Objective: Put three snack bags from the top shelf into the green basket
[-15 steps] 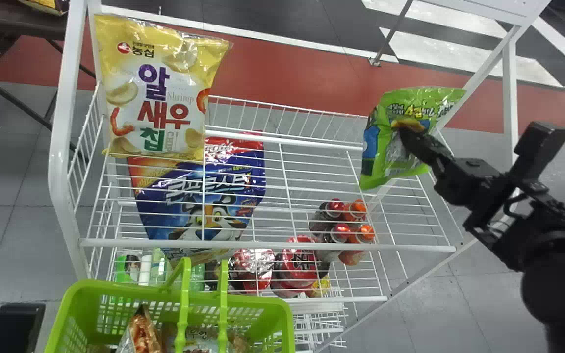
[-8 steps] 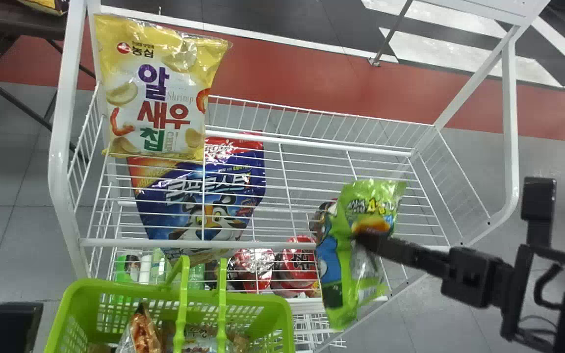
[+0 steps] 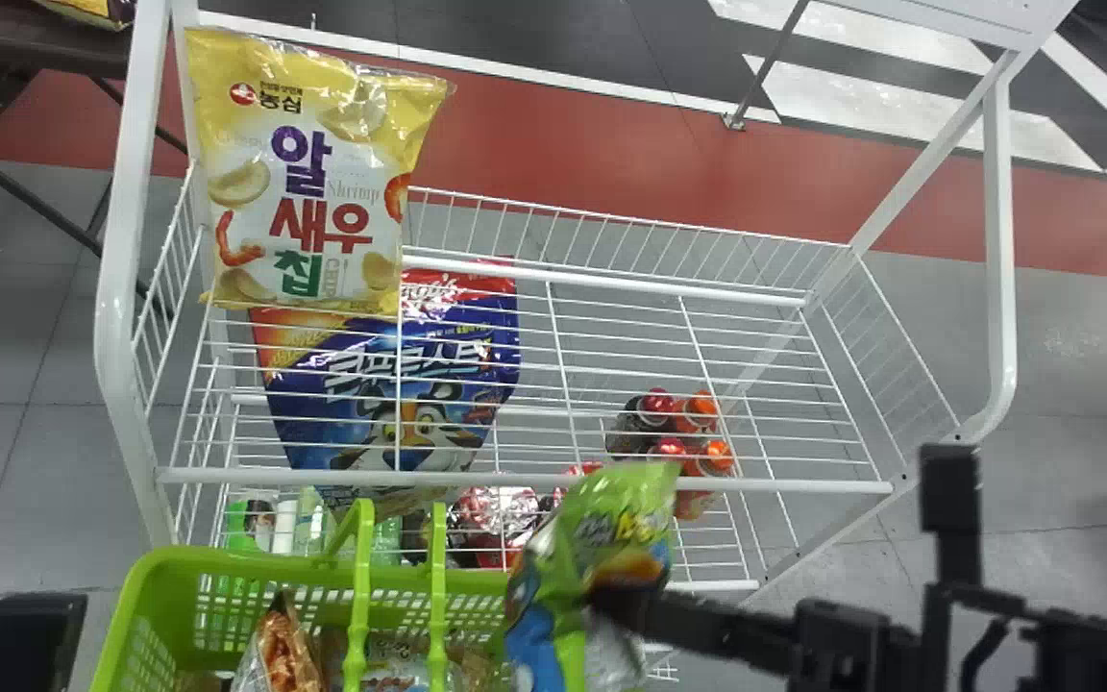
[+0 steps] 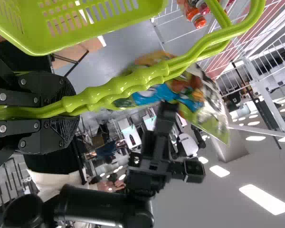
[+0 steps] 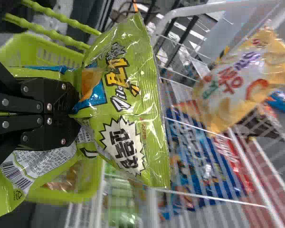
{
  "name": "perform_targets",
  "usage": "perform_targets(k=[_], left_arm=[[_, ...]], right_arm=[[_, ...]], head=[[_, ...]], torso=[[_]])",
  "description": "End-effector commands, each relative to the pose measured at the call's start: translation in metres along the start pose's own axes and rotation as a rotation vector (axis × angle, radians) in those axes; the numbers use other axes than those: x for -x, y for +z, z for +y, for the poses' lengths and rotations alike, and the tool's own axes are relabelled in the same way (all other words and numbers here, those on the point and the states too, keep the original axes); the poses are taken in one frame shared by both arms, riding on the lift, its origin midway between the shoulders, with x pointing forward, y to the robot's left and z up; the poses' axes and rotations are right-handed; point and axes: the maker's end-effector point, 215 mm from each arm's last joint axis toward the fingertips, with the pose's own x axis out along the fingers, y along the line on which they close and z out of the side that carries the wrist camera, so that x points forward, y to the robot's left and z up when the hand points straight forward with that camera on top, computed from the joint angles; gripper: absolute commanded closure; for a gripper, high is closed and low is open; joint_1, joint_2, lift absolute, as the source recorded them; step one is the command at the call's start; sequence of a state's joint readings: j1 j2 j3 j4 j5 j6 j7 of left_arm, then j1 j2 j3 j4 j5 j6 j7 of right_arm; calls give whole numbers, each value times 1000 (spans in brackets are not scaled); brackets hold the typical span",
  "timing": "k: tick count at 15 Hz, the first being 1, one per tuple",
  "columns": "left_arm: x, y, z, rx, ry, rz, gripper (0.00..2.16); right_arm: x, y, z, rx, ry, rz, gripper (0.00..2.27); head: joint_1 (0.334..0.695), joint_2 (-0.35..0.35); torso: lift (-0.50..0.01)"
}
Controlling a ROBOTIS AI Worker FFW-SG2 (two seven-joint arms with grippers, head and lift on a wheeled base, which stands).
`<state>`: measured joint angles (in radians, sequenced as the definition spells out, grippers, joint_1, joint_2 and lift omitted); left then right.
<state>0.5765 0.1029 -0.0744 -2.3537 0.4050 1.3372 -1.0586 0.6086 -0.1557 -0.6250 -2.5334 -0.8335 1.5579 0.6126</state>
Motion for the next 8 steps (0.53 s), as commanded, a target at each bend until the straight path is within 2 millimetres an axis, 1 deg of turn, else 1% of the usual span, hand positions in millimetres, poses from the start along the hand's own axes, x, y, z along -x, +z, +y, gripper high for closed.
perform_targets(k=[1,3,5,7,8], left_arm=[[-1,-1,-1,2,-3,0,1706],[-3,-2,-4,1,-11,2,1706],[-4,-3,-6,0,-16,1,1706],[-4,-4,-8,0,-16,1,1706],[-4,-4,-8,-2,-15,1,1710]], right_arm=[[-24,-37,4,-50,27,92,2162],[-42,-62,3,-91,44,151,2162],[-56,-83,-6,-136,38,200,2162],[-65,-99,-25,-165,-6,243,2159],[-67,-100,-36,-172,-29,249,2148]], head=[[695,-350],[695,-350],[695,-350],[695,-350],[695,-350]], torso=[[-47],[-47],[-47],[-47],[-47]])
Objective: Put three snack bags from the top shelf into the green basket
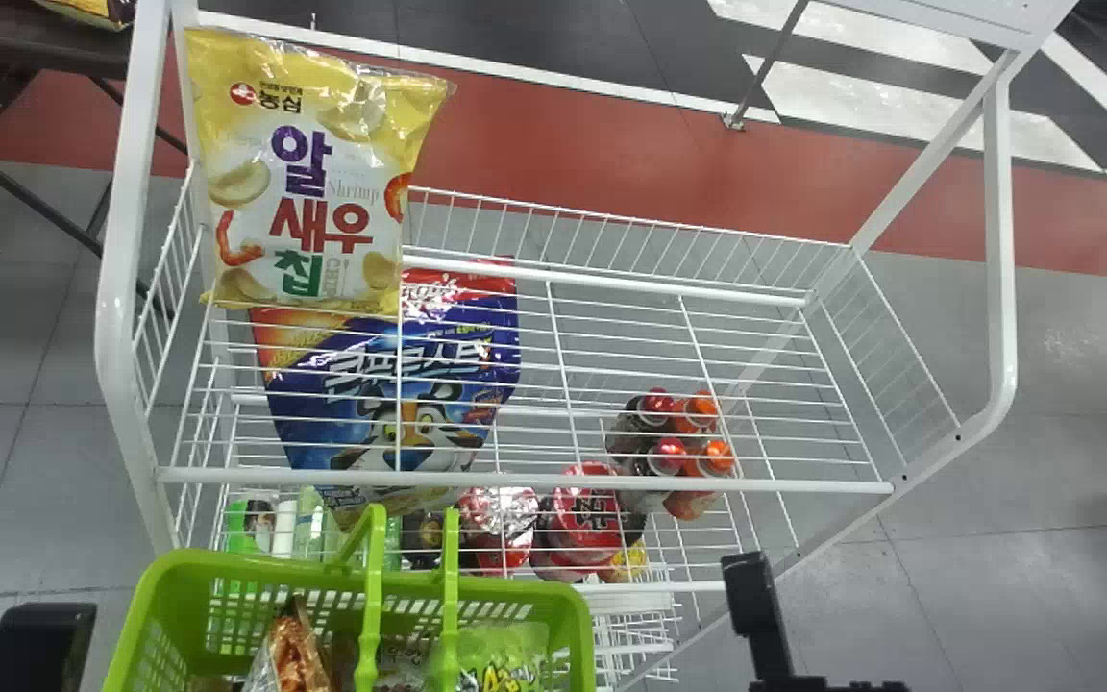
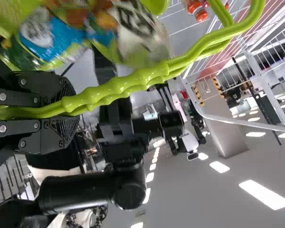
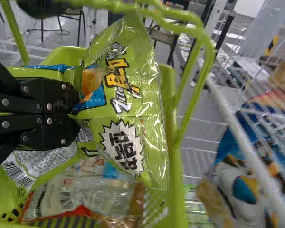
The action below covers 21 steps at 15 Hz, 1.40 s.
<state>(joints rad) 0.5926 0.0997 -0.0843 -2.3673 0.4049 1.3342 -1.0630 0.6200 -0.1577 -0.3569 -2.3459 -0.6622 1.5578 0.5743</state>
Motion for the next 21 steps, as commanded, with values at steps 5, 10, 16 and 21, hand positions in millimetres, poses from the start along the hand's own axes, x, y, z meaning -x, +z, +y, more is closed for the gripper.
perform_targets(k=[5,10,16,21], left_arm=[[2,0,1,-1,8,-2,1706],[2,2,4,-7,11,-9,1706],[-2,4,6,-20,4,-18,1706],[-2,2,6,-16,-14,-22,1706]], right_arm=[[22,16,-16,47,-95,-29,-2],[52,40,26,195,-96,-103,53],[48,149,81,619,-153,-503,63],[82,199,85,755,-369,-862,76]], head=[[695,-350],[695,-350],[695,-350],[695,-350]], torso=[[-47],[-47],[-47],[-47]])
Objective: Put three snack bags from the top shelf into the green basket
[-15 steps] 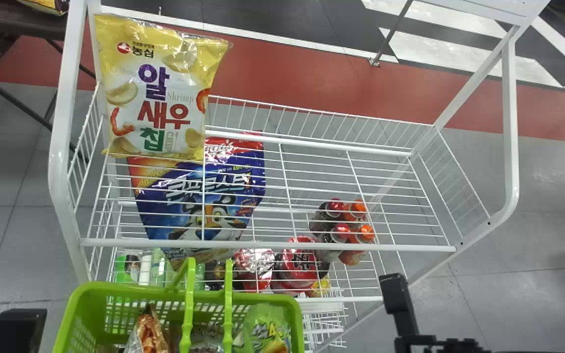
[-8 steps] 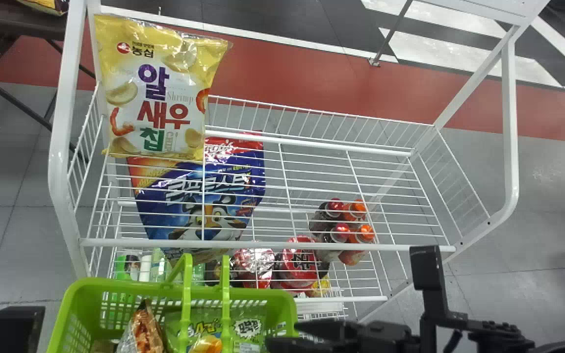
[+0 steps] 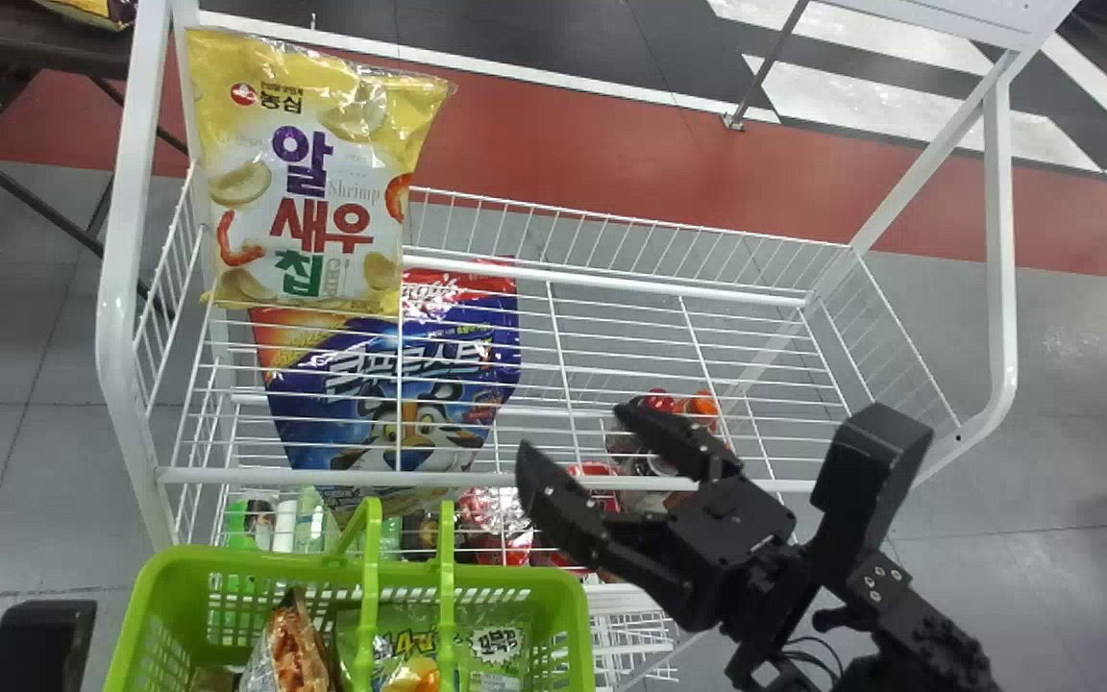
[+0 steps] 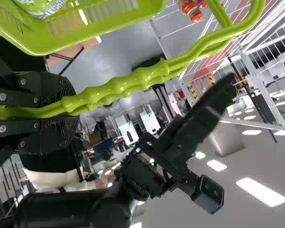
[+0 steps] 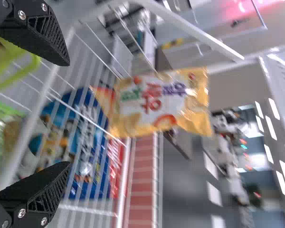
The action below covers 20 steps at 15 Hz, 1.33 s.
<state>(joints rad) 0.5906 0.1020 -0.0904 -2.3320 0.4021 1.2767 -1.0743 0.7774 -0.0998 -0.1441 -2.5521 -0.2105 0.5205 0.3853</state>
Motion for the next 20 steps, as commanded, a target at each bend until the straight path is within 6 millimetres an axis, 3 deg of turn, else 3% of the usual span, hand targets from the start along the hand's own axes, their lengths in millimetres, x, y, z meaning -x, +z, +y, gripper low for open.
perform_targets(k=[1,4,5,8,12,20], left_arm=[[-2,-2,-3,3,-14,-6,1706],[0,-6,-4,-12,-18,-35,1710],[-2,-6,-4,-15,-21,-37,1706],[-5,-5,-3,-21,-28,-43,1710],[-6,-9,-10,-20,-45,-44,1710],[-5,-9,-13,-22,-50,-51,1710]], right_arm=[[3,16,-4,111,-95,-134,76],[9,-14,4,82,-105,-72,76],[16,-15,1,85,-116,-61,76],[29,-10,-12,98,-154,-61,80],[31,5,-19,112,-186,-113,87],[30,8,-26,99,-196,-137,90]], head=[[695,-350],[695,-350],[695,-350],[695,-350],[695,-350],[695,-350]], torso=[[-47],[-47],[-47],[-47],[-47],[-47]])
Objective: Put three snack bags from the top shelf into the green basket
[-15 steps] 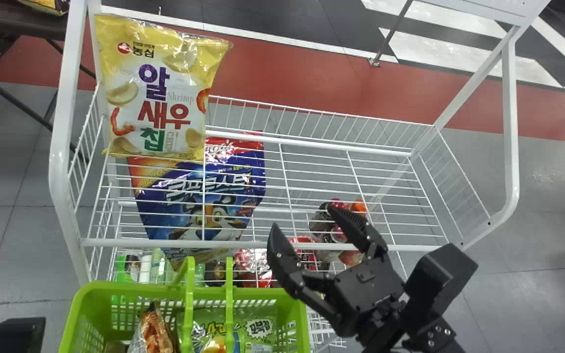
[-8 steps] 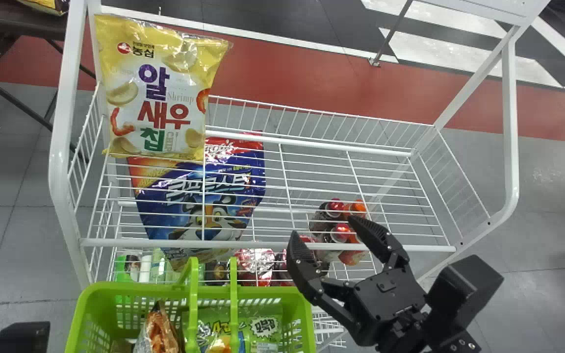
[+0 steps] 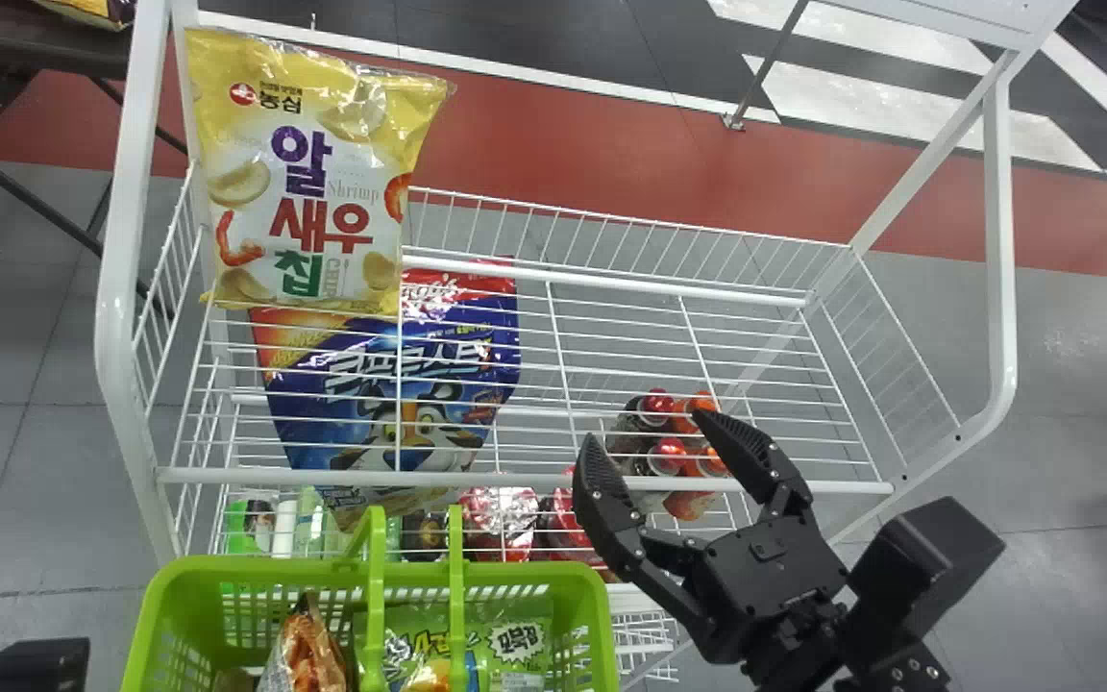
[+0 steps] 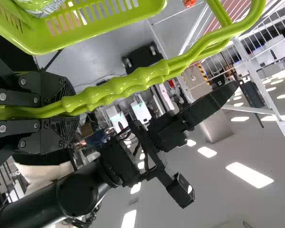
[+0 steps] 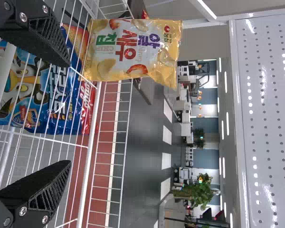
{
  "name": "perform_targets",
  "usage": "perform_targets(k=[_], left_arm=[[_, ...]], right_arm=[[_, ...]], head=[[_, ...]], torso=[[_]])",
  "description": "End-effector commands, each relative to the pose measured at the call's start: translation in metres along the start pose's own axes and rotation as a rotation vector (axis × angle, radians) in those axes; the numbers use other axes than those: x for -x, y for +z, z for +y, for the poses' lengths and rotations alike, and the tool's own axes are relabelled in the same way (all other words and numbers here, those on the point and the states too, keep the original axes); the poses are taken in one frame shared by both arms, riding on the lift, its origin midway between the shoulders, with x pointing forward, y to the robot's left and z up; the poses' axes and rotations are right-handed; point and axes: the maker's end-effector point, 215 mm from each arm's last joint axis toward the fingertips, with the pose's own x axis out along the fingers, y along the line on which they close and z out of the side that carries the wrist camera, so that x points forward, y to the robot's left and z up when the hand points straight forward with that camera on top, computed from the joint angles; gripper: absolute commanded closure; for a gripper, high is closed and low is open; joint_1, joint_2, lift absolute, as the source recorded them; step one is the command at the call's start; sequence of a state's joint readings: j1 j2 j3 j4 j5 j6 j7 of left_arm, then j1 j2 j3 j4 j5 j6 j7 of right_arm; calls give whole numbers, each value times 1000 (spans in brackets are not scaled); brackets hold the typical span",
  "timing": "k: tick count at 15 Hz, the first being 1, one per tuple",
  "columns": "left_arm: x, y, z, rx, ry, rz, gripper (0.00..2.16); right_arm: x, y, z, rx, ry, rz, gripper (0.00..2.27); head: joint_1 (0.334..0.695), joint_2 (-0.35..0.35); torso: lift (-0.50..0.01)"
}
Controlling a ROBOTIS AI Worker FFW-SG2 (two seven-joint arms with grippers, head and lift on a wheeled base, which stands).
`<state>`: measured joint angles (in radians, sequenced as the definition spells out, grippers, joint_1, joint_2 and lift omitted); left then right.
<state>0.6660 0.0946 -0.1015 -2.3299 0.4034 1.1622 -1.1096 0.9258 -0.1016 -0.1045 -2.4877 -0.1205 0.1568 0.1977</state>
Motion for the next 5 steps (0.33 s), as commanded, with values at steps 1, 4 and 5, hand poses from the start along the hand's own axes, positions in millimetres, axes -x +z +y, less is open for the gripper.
perform_targets(k=[1,4,5], left_arm=[[0,-1,-1,1,0,-3,1710],[0,0,-1,3,-3,-6,1710],[0,0,-1,2,-1,-6,1710]], right_arm=[[0,7,-4,6,-9,-38,93],[-2,3,-9,5,-16,-46,93],[-3,3,-9,2,-17,-47,93]], head=[[695,-350],[695,-350],[695,-350]], torso=[[-47],[-47],[-47]])
